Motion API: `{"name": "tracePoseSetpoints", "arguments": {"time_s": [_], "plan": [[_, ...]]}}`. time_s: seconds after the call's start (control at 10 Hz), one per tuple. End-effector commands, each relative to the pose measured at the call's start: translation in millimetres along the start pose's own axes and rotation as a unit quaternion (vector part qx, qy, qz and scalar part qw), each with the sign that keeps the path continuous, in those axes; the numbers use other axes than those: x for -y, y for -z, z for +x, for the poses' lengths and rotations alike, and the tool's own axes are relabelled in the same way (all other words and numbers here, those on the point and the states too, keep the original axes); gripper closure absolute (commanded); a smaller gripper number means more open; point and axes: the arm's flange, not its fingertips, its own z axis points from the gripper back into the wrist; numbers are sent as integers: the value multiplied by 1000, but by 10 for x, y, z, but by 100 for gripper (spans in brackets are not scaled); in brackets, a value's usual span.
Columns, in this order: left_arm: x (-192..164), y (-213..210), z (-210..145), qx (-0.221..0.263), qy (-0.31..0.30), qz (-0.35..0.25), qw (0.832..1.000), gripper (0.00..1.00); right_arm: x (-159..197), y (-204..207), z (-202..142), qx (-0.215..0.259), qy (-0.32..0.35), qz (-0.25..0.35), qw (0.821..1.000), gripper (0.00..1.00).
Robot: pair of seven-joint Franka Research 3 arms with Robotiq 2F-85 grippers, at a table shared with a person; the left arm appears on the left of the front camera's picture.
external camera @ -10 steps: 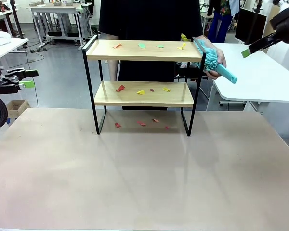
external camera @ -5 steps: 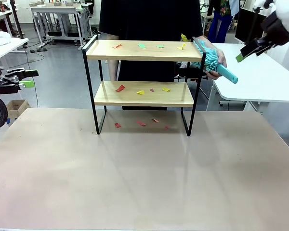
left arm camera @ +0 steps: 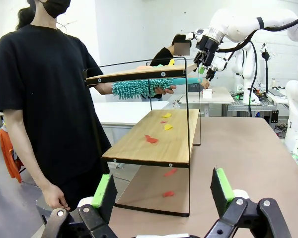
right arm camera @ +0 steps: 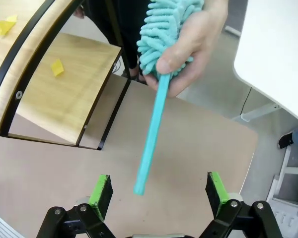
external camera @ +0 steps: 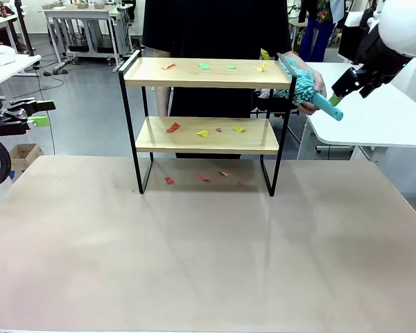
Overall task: Clean the shelf.
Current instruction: Pick up the Duster handed by the human.
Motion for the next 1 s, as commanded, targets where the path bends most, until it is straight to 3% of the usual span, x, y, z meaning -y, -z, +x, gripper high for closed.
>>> {"name": "tracePoseSetpoints", "arguments": {"time_s": [0.0,0.9], "plan": [[7,0,25,-1,7,-2,1000,0,-121,10,-7,-11,18,-17,1000,0],[7,0,25,-1,7,-2,1000,0,-193,565,155,-10,62,-31,998,0]]}}
